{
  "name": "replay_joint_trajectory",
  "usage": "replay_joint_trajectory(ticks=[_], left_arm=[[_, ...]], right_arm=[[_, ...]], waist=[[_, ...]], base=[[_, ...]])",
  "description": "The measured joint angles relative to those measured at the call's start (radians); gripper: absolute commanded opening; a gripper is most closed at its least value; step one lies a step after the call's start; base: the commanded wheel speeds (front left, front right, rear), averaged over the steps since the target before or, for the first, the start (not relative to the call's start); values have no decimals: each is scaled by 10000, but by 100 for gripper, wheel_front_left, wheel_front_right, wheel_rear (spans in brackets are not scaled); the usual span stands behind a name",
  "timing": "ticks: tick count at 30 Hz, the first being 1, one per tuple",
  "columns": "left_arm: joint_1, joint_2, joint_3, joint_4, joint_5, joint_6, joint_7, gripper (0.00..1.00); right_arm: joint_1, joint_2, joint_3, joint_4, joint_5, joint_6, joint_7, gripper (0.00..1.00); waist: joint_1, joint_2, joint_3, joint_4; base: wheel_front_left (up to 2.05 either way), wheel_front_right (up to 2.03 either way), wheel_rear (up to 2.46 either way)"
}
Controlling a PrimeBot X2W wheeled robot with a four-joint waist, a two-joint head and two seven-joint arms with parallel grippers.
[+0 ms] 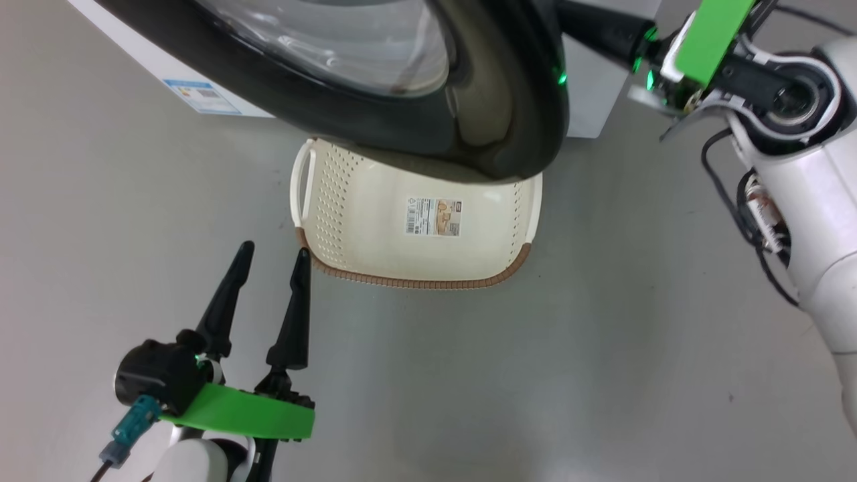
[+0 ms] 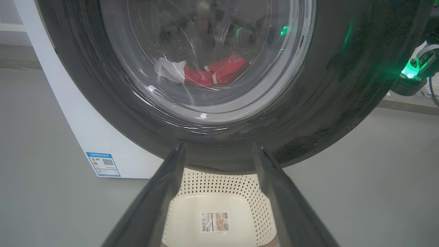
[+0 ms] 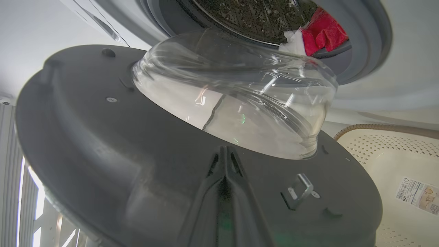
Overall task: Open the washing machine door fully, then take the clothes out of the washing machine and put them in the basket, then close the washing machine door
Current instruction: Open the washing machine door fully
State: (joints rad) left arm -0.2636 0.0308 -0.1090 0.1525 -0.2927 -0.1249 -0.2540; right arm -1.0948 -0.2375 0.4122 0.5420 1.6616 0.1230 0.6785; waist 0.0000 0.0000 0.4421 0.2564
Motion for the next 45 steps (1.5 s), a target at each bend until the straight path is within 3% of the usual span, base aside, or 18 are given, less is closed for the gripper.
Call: replay_joint_trajectory(ticks=[16, 30, 31, 33, 34, 35, 45], left_arm=[[254, 6, -19, -44, 31, 23, 0, 100], [401, 8, -52, -52, 102, 25, 0, 100], [403, 8, -52, -50, 107, 25, 0, 100], [416, 8, -52, -40, 142, 25, 0, 100], [434, 8, -48, -40, 176, 25, 0, 100], [448, 10, -46, -36, 194, 25, 0, 100], [716, 12, 178, 4, 313, 25, 0, 100]], right_arm=[[934, 359, 267, -667, 104, 0, 865, 0], [1166, 430, 217, -700, -236, 0, 675, 0], [1202, 424, 190, -692, -336, 0, 587, 22], [1290, 416, 150, -679, -401, 0, 445, 51], [1335, 412, 134, -673, -443, 0, 382, 88], [1368, 403, 105, -663, -495, 0, 288, 100], [2520, 190, -211, -727, -899, 0, -652, 100]], waist=[[0, 0, -466, -58], [0, 0, -689, -56], [0, 0, -710, -66], [0, 0, -770, -88], [0, 0, -807, -103], [0, 0, -837, -122], [0, 0, -1139, -470]], base=[[0, 0, 0], [0, 0, 0], [0, 0, 0], [0, 0, 0], [0, 0, 0], [0, 0, 0], [0, 0, 0]])
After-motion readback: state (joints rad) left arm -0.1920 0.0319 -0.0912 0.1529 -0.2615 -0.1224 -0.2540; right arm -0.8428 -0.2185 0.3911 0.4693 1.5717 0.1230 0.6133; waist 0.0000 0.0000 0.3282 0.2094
